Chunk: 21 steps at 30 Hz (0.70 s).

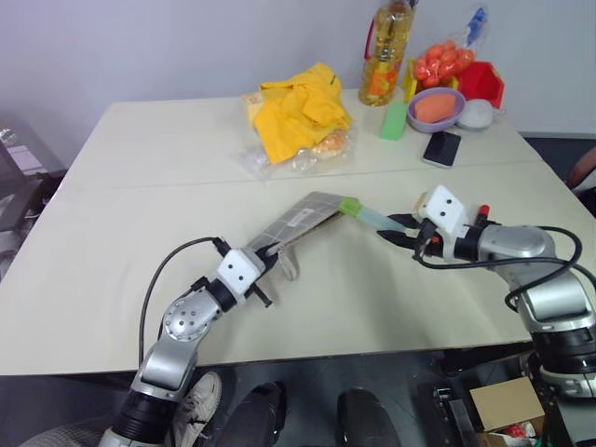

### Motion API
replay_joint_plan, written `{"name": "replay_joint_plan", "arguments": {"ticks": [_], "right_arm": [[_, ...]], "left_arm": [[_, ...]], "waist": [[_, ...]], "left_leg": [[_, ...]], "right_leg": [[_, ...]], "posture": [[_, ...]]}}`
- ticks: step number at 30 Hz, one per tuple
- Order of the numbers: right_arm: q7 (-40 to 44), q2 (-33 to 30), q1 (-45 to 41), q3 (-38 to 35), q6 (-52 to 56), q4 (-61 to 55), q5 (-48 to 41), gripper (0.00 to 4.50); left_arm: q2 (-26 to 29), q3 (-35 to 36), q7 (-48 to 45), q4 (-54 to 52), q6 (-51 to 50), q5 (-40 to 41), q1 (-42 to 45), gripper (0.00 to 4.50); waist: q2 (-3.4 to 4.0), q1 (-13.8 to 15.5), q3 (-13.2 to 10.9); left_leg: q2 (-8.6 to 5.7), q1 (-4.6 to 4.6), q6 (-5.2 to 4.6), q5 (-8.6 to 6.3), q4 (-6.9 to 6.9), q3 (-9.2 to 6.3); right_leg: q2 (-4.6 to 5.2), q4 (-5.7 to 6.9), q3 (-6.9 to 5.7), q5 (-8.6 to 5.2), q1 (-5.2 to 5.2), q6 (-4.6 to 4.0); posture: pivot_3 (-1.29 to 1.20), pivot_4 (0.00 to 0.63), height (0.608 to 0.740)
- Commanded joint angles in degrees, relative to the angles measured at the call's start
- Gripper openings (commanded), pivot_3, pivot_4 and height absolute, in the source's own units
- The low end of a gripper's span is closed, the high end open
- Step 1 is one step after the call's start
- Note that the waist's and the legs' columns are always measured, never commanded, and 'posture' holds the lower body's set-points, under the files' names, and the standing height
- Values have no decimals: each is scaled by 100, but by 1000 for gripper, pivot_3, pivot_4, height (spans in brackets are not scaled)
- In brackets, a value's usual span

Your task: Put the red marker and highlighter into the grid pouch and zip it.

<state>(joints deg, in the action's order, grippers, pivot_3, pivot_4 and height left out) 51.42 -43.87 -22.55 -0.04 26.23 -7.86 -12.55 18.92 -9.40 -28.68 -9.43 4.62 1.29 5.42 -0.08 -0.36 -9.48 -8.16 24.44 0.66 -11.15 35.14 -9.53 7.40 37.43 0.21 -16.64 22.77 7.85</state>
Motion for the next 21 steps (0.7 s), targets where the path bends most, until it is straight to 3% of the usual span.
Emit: {"name": "replay_joint_plan", "arguments": {"ticks": [1, 21], "right_arm": [[-31, -43, -11, -102, 16, -262, -60, 890], [381, -227, -32, 350, -446, -178, 285, 890]], "left_arm": [[18, 81, -24, -112, 141, 49, 122, 0], [181, -109, -356, -242, 215, 51, 143, 0]], "waist": [[0, 0, 0], [0, 106, 0]], "left_leg": [[0, 0, 0, 0, 0, 0], [0, 0, -1, -1, 1, 3]], "right_leg": [[0, 0, 0, 0, 0, 0], [1, -2, 0, 0, 0, 0]], "posture": [[0, 150, 740], [0, 150, 740]]}}
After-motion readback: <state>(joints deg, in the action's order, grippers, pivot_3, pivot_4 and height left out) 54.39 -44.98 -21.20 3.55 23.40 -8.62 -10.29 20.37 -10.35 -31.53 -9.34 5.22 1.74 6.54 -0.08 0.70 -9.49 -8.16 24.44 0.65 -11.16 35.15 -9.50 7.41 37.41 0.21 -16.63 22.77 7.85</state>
